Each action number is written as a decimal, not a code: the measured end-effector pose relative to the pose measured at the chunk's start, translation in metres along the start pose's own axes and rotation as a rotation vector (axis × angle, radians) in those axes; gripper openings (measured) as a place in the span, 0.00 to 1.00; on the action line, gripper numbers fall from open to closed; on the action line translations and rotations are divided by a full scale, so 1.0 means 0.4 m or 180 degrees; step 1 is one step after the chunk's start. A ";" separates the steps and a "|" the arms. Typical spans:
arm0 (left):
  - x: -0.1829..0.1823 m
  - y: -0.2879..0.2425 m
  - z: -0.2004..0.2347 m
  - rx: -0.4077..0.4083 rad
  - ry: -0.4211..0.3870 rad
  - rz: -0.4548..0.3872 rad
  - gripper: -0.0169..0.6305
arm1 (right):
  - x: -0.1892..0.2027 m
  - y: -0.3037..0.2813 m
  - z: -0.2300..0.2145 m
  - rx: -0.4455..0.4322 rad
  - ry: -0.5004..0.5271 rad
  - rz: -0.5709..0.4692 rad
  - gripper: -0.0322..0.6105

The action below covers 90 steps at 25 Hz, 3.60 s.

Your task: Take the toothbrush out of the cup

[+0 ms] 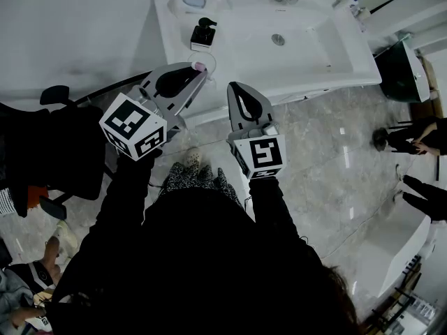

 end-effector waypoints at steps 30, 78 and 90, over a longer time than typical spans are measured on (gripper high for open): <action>-0.021 0.016 -0.090 0.0417 0.0176 0.0100 0.08 | 0.081 -0.022 0.073 -0.0483 -0.0073 0.0385 0.28; 0.016 0.006 -0.065 0.0136 -0.0018 -0.0201 0.08 | 0.072 0.028 -0.006 -0.0283 -0.0131 0.0356 0.16; 0.078 -0.001 -0.047 -0.0231 -0.0363 0.0007 0.04 | 0.037 0.056 -0.069 -0.0078 -0.0195 0.0240 0.16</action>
Point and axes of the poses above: the fingertips, and each gripper's own axes: y backward along the fingers, z to its left, x out of its underside, the point moved 2 cm from there along y, backward along the fingers, and after that the axes turned 2 degrees about -x, right-handed, at the moved point
